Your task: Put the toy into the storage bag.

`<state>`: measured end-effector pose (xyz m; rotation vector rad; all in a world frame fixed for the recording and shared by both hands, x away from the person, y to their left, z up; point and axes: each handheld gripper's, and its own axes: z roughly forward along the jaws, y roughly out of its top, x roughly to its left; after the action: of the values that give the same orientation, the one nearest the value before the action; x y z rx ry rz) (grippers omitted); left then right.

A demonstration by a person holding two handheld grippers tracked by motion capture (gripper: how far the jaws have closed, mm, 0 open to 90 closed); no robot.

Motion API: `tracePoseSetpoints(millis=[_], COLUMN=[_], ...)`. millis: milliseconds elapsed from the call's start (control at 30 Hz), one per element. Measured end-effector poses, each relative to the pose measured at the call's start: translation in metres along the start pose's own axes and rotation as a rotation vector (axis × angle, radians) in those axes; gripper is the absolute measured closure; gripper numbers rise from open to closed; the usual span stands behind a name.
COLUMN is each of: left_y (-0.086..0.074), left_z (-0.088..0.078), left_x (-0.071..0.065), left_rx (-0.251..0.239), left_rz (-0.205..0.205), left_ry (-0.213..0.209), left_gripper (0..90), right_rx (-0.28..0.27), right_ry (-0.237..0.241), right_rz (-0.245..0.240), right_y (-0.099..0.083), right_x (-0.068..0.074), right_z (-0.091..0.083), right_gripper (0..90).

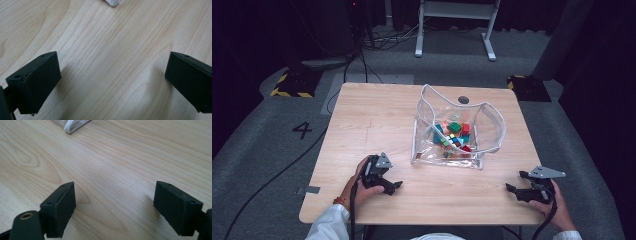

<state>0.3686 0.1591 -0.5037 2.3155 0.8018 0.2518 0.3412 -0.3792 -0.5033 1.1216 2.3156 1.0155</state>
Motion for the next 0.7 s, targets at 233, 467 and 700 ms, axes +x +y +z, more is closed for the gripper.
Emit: tracePoseSetpoints(millis=[233, 467, 700], left_y=[0.0001, 0.0001, 0.0003], left_z=[-0.0002, -0.0002, 0.0002], left_x=[0.0002, 0.0002, 0.0003], left_rx=[0.002, 0.002, 0.005], left_rz=[0.001, 0.001, -0.003], left_ry=[-0.001, -0.001, -0.006], left_gripper=[0.2, 0.2, 0.0], right_rx=[-0.002, -0.001, -0.002], right_ry=[0.002, 0.002, 0.005], right_rz=[0.006, 0.002, 0.006], right_y=[0.0004, 0.0005, 0.0009], right_x=[-0.0001, -0.0006, -0.0008], right_z=[0.0005, 0.0007, 0.0008], right_gripper=[17.7, 17.7, 17.7])
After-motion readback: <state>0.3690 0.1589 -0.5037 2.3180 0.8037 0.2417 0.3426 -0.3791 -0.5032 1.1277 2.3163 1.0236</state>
